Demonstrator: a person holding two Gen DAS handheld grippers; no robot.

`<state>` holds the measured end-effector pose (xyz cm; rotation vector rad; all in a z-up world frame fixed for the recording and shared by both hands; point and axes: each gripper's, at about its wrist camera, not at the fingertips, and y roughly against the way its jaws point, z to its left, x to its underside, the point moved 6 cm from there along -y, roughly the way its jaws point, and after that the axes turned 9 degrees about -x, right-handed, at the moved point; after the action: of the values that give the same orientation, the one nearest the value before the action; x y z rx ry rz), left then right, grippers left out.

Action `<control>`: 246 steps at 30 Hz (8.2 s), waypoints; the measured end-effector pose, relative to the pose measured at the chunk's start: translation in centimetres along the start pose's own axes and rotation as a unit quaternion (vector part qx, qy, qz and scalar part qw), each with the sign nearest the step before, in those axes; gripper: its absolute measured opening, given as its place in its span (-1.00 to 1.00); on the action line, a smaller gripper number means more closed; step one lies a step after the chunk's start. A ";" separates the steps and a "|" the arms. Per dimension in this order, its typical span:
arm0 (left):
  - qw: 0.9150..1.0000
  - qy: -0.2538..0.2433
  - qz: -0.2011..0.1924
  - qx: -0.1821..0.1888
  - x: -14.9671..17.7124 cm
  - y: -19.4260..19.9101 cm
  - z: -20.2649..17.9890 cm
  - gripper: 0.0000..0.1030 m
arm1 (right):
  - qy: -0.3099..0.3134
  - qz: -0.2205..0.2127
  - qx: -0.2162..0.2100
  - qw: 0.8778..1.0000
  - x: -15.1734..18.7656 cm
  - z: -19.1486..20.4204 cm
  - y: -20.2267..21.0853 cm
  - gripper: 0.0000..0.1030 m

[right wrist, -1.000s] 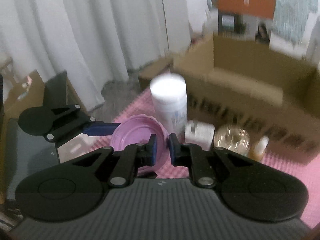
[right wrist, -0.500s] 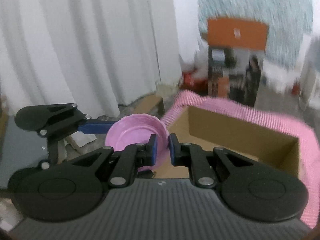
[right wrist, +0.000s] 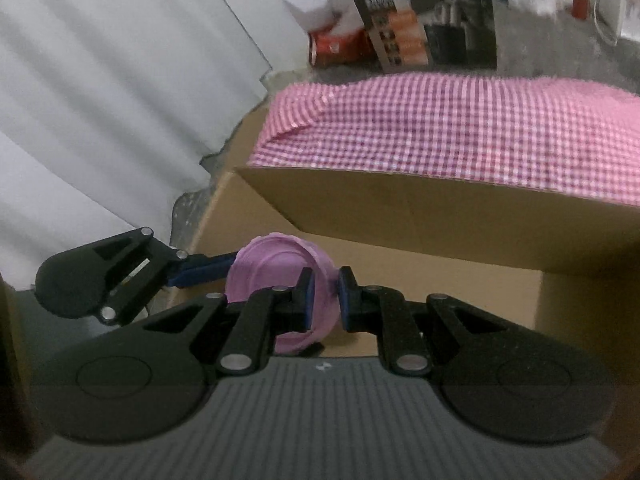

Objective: Organize rigid objects
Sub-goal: 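Carry the purple lid with the right gripper into the cardboard box and release, then return the right gripper to the table and grasp the black tape roll, then carry the black tape roll into the box and release it beside the lid, then return the right gripper to the table and grasp the black cylinder, then carry the black cylinder into the box and release it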

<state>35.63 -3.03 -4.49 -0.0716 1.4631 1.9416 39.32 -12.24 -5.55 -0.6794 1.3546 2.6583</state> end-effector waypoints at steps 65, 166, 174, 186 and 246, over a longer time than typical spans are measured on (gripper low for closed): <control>0.993 -0.036 -0.104 0.029 20.4 11.5 -17.3 0.76 | -0.046 -0.029 -0.028 0.998 30.9 6.0 8.4 -0.52; 0.984 0.079 -0.150 0.049 7.2 19.8 -2.2 0.87 | 0.015 -0.163 -0.077 0.984 12.3 6.3 19.2 0.19; 0.971 0.091 -0.181 0.131 12.7 20.6 -11.0 0.86 | -0.034 -0.220 -0.013 0.975 24.0 2.6 24.7 0.19; 0.976 -0.045 -0.155 0.145 12.4 14.8 -24.5 0.13 | -0.174 -0.170 0.007 0.970 33.0 -4.0 19.0 -0.34; 0.971 0.096 -0.203 0.080 2.8 21.7 -8.9 -0.40 | 0.066 -0.226 -0.022 0.972 17.1 9.1 21.5 -0.55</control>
<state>18.45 -12.03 8.96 -0.4606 1.5803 1.5122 15.07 -20.25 8.00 -1.0429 1.0141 2.3151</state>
